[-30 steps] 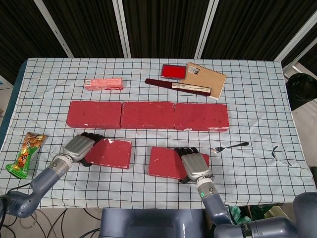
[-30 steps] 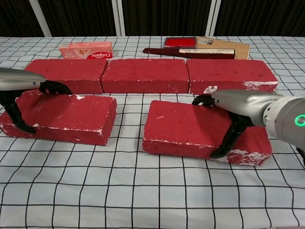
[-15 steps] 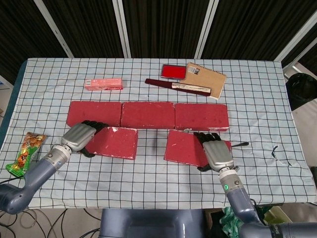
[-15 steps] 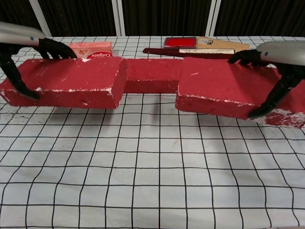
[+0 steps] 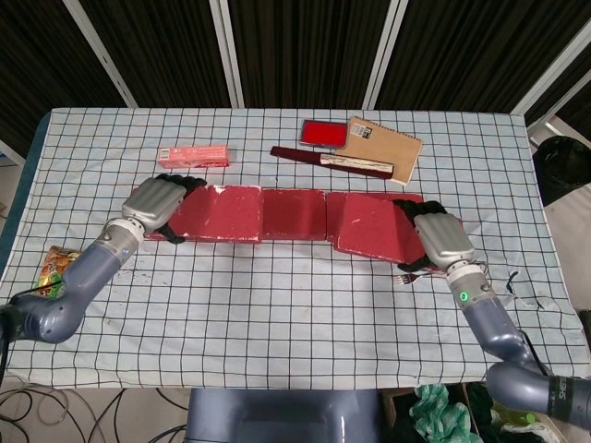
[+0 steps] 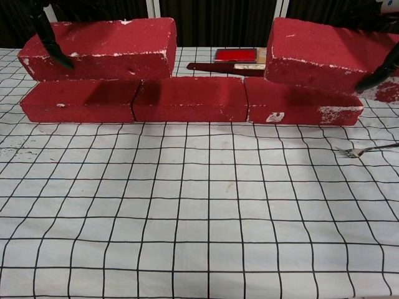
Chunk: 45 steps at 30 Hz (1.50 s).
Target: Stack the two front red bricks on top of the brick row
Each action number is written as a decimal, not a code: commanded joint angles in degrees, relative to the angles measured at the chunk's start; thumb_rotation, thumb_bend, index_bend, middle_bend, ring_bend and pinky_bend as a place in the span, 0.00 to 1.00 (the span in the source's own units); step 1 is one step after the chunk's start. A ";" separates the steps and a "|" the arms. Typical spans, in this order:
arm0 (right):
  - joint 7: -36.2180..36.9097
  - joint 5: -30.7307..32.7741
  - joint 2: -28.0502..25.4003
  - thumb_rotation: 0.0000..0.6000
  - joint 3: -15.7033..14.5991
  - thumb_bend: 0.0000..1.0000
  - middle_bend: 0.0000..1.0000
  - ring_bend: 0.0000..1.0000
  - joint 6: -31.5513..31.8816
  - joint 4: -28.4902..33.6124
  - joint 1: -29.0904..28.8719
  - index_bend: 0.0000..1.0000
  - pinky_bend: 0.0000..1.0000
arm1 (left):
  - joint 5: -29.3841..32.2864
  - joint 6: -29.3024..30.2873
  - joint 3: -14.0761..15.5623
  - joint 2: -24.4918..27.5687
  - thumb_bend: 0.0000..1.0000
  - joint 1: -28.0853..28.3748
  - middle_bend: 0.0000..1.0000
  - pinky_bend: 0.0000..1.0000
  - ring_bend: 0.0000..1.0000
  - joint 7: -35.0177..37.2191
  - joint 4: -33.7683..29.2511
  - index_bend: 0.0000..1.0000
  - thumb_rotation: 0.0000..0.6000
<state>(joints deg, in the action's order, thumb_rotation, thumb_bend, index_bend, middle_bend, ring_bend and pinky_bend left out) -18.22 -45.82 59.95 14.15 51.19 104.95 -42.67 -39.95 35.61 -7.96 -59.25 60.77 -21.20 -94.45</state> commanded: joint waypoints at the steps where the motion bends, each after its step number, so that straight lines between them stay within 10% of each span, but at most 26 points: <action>1: 4.24 -1.94 0.05 1.00 2.06 0.19 0.26 0.21 -9.01 -8.45 -3.97 0.20 0.09 | 3.56 -2.65 0.37 -3.75 0.23 3.27 0.22 0.18 0.13 -0.28 6.39 0.20 1.00; 14: 1.64 3.25 8.01 1.00 -0.09 0.19 0.26 0.21 -22.95 -24.33 -17.49 0.20 0.09 | 3.18 -9.13 0.43 -8.80 0.23 6.05 0.22 0.17 0.11 4.67 18.02 0.20 1.00; 45: 1.55 13.54 19.20 1.00 -5.20 0.19 0.26 0.21 -21.90 -34.43 -29.31 0.20 0.09 | -3.91 -11.33 2.37 -11.60 0.22 5.49 0.21 0.17 0.11 11.95 22.07 0.20 1.00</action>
<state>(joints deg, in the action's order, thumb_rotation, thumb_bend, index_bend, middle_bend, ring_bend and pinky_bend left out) -16.67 -32.39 79.00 9.04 29.37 70.69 -71.86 -43.77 24.30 -5.66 -70.77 66.19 -9.27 -72.50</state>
